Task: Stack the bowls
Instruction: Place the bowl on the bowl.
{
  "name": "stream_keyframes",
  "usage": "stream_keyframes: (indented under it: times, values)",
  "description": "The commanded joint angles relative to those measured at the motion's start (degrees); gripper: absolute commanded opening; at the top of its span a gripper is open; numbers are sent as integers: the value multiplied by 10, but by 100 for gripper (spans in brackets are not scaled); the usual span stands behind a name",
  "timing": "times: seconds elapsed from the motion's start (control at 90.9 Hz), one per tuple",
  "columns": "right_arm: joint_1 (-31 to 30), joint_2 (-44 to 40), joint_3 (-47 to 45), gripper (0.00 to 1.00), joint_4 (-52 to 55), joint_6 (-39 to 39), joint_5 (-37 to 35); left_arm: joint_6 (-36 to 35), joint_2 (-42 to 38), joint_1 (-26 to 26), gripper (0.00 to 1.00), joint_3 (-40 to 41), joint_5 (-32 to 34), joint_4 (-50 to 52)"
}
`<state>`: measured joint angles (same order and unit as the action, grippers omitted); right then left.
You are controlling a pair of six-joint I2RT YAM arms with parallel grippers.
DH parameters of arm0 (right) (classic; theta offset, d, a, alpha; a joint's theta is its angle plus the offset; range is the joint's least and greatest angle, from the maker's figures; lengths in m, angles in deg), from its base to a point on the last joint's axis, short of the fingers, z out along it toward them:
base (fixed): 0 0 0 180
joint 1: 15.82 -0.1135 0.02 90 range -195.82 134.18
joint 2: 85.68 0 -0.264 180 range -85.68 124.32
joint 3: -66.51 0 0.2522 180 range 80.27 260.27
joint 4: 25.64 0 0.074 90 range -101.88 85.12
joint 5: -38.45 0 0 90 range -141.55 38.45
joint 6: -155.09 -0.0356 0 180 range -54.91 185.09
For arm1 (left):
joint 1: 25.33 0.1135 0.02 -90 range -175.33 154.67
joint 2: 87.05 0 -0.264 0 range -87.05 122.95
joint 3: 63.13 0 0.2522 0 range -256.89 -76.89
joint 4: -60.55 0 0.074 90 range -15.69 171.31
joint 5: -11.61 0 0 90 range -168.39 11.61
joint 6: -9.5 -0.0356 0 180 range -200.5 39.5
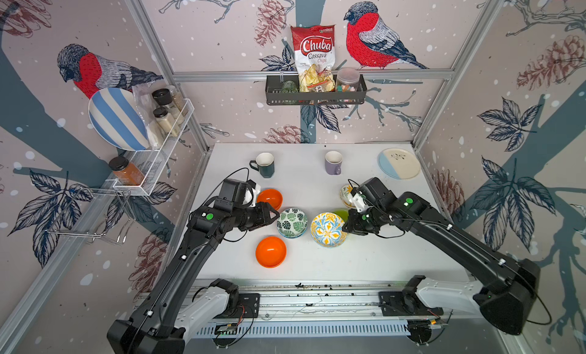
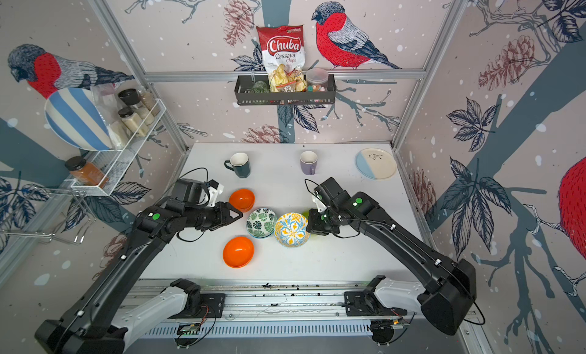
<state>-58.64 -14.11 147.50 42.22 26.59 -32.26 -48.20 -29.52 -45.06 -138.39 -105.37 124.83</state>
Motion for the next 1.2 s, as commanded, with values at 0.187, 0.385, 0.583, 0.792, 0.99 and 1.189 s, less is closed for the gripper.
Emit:
stream_keyframes:
  times: [0.187, 0.385, 0.583, 0.792, 0.99, 1.189]
  values:
    - [-23, 91, 111, 0, 36, 26, 33, -30, 60, -76, 46, -47, 15, 31]
    - [-37, 126, 155, 0, 39, 26, 38, -21, 78, -96, 36, -46, 27, 16]
    - [-50, 148, 170, 0, 37, 27, 37, -6, 79, -99, 33, -31, 16, -6]
    - [-58, 162, 172, 0, 24, 25, 41, 0, 78, -103, 33, -17, 16, -20]
    - [-63, 176, 181, 0, 19, 25, 45, 6, 83, -113, 27, -4, 20, -33]
    - [-63, 180, 186, 0, 14, 24, 47, 3, 88, -115, 20, 2, 28, -32]
